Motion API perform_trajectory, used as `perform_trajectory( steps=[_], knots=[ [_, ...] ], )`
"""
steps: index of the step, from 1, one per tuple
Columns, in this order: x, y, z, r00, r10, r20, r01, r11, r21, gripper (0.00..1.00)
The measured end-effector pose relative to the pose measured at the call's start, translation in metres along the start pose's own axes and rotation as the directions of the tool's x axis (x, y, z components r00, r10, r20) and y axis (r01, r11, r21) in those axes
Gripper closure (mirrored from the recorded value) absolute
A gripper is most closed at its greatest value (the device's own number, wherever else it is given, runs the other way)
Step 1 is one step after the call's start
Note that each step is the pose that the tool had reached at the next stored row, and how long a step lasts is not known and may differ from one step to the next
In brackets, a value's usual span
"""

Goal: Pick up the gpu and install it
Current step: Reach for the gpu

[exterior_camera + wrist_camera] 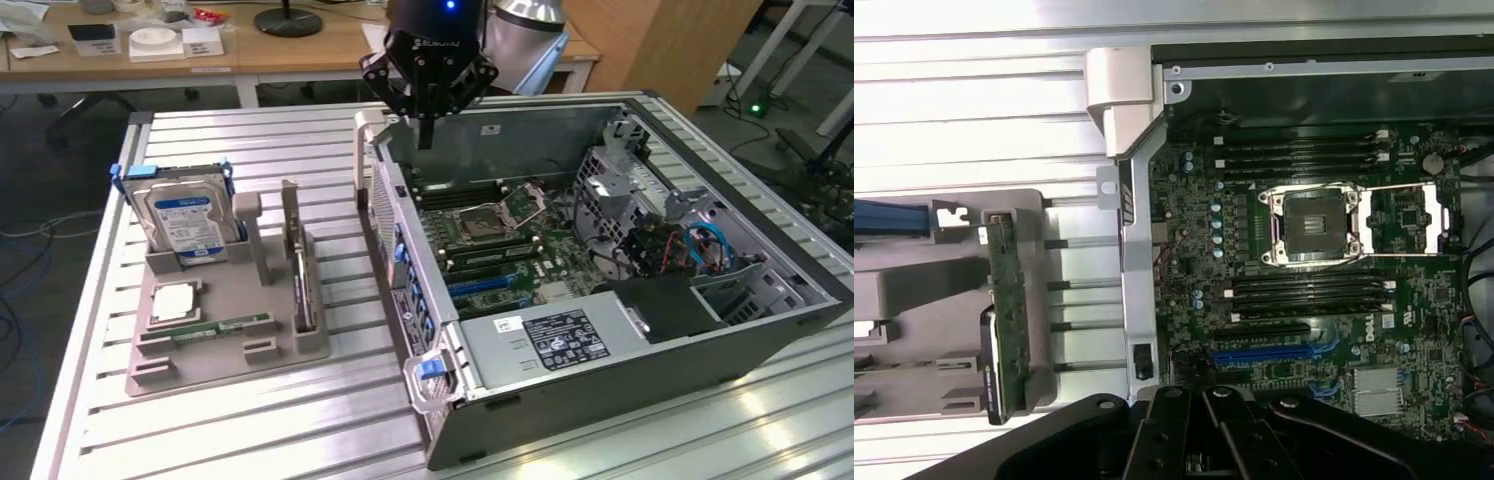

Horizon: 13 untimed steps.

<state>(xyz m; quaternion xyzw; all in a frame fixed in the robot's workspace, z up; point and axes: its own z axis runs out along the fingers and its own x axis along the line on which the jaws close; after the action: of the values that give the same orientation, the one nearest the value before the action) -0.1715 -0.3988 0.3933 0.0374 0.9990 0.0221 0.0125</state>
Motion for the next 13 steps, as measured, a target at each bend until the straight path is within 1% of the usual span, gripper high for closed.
perform_trajectory(
  steps=[13],
  knots=[
    [0.015,-0.0012,-0.0004,1.0,0.0,0.0,0.0,1.0,0.0,0.89]
  ],
)
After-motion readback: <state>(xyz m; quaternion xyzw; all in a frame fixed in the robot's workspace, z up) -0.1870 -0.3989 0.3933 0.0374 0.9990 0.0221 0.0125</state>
